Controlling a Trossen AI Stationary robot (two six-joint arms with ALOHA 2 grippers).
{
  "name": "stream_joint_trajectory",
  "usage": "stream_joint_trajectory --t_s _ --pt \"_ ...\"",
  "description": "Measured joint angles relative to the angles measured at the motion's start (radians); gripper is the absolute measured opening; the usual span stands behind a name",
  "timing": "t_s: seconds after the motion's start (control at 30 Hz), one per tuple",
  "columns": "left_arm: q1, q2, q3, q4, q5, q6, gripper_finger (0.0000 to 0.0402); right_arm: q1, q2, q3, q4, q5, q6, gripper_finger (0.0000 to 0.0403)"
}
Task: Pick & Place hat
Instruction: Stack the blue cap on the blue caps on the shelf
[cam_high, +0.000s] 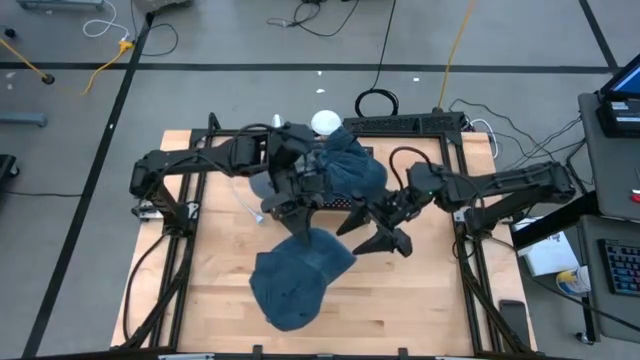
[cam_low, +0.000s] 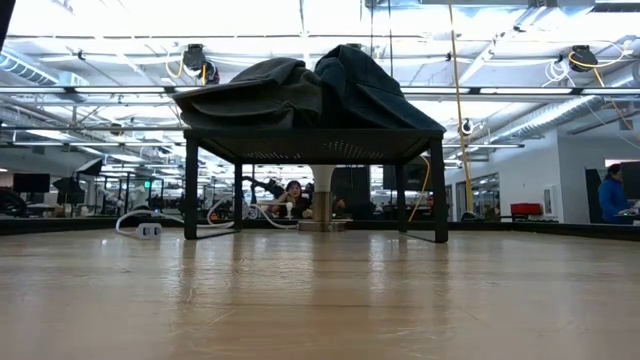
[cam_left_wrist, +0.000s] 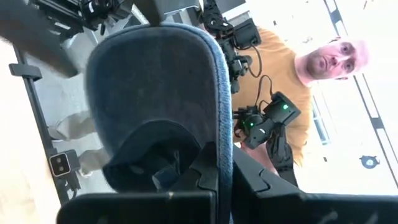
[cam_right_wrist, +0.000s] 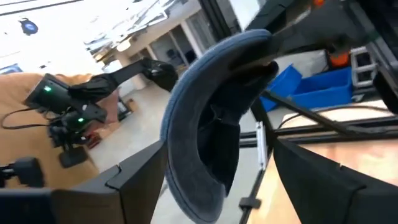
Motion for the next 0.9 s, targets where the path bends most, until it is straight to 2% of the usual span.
stream_joint_trajectory --t_s 0.07,0.17,0.37,0.6,0.9 --pt "0.002 0.0 0.0 -0.003 0.003 0.005 0.0008 0.019 -0.002 0.0 0.001 0.048 -0.021 0.0286" --pt "-0.002 0.0 0.0 -0.004 0.001 0.006 0.0008 0.036 -0.008 0.0 -0.001 0.064 -0.018 0.0277" --pt "-0.023 0.0 0.0 -0.006 -0.015 0.018 0.0008 0.038 -0.014 0.0 -0.011 0.054 0.012 0.0255" --pt "-0.041 0.0 0.0 -0.023 -0.004 0.013 0.0007 0.054 -0.014 -0.001 -0.014 0.021 0.047 0.0257" --pt "-0.03 -0.001 0.0 -0.022 -0.079 0.013 0.0007 0.092 0.0 -0.002 -0.016 0.076 0.013 0.0254"
